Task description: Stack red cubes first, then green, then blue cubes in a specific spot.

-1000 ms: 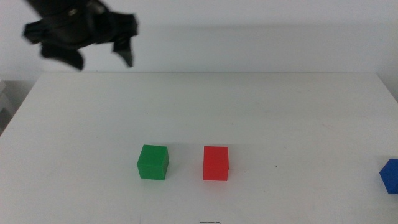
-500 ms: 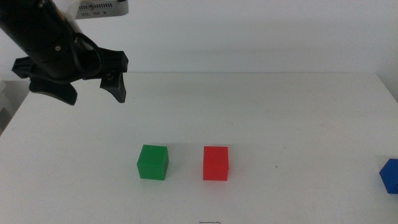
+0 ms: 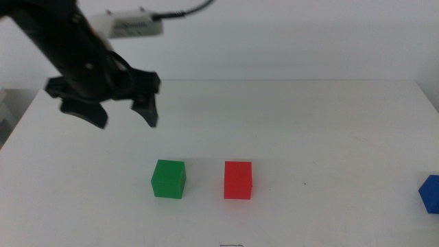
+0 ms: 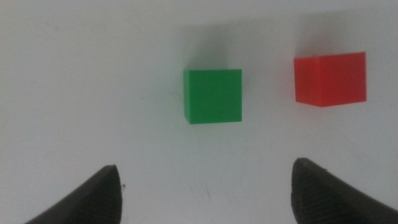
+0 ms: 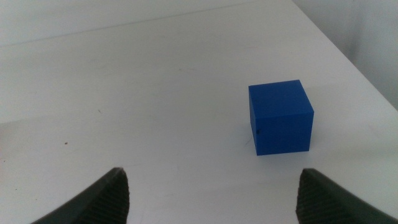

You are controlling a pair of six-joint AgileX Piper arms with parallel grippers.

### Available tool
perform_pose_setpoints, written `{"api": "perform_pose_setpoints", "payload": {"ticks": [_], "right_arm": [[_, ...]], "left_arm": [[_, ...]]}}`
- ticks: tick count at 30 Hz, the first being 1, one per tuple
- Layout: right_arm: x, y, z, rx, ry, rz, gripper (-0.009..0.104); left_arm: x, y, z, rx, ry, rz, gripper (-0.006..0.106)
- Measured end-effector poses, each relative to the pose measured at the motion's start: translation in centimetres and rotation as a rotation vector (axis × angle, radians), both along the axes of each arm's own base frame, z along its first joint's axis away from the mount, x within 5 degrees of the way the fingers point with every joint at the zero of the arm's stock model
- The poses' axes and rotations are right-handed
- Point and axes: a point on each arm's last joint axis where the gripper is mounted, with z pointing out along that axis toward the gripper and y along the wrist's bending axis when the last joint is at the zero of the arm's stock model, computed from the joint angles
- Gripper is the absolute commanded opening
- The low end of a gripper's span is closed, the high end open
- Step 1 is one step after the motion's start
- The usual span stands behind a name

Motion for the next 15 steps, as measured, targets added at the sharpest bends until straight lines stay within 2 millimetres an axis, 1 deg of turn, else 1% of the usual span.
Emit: {"api": "perform_pose_setpoints", "payload": {"ticks": [6,15], "right_arm": [[0.0,0.0,0.0,0.0,0.0,0.0,0.074],[0.0,0.0,0.0,0.0,0.0,0.0,0.074]], "left_arm": [[1.1,-2.4,-3.1,0.047,0.08,-0.063,0.093],[2.8,-4.2,-7.9,0.095,0.201,-0.09,0.093]]}}
